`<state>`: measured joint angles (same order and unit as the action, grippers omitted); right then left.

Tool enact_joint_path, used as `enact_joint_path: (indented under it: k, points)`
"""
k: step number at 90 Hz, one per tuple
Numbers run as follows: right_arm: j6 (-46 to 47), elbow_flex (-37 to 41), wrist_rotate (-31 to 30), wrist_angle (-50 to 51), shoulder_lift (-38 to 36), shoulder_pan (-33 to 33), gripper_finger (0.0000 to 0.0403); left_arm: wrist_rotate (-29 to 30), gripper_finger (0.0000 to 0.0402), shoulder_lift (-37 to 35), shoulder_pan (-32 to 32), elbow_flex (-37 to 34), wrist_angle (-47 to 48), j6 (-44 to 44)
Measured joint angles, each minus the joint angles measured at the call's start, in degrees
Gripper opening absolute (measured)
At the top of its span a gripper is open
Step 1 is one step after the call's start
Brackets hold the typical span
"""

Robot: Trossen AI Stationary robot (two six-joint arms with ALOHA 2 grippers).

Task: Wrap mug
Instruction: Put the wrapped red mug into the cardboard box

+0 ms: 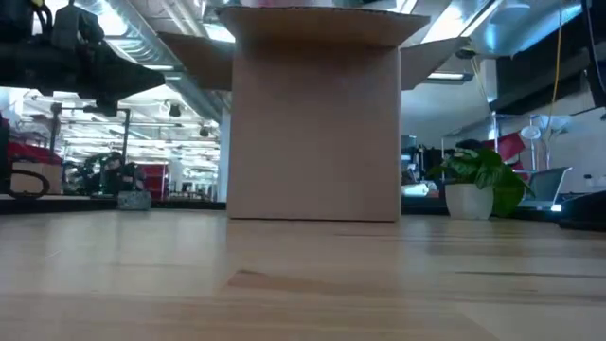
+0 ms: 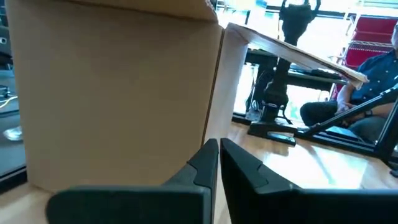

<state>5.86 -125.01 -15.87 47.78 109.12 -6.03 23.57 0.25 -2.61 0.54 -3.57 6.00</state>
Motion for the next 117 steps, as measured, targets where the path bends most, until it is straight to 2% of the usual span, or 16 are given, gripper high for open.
enact_joint_path:
  k: [18, 33, 41, 65, 83, 104, 117]
  points:
    - [-1.94, -0.01, 9.21, 9.16, -0.11, -7.26, 0.0002, -0.01, 0.0000, 0.00, 0.00, 0.00, 0.00, 0.00]
    - [-7.30, -0.03, 21.04, 9.13, 0.81, -12.13, 0.0002, -0.02, 0.0000, 0.00, 0.00, 0.00, 0.00, 0.02]
    - [-9.73, -0.07, 24.56, 10.33, 2.77, -13.44, 0.0001, 0.00, 0.0000, 0.00, 0.00, 0.00, 0.00, 0.02]
    - [-17.91, -0.04, 26.17, 12.24, 10.14, -13.43, 0.0001, -0.02, 0.0000, 0.00, 0.00, 0.00, 0.00, 0.02]
    - [-18.59, -0.41, 33.43, 14.79, 14.35, -13.80, 0.0001, -0.01, 0.0000, 0.00, 0.00, 0.00, -0.01, 0.00]
    - [-19.36, -0.47, 34.03, 19.61, 15.87, -14.55, 0.0002, 0.02, 0.0000, 0.00, 0.00, 0.00, -0.02, 0.00]
    - [-19.88, -0.14, 34.90, 18.00, 15.45, -14.87, 0.0031, 0.02, 0.0000, 0.00, 0.00, 0.00, 0.00, 0.00]
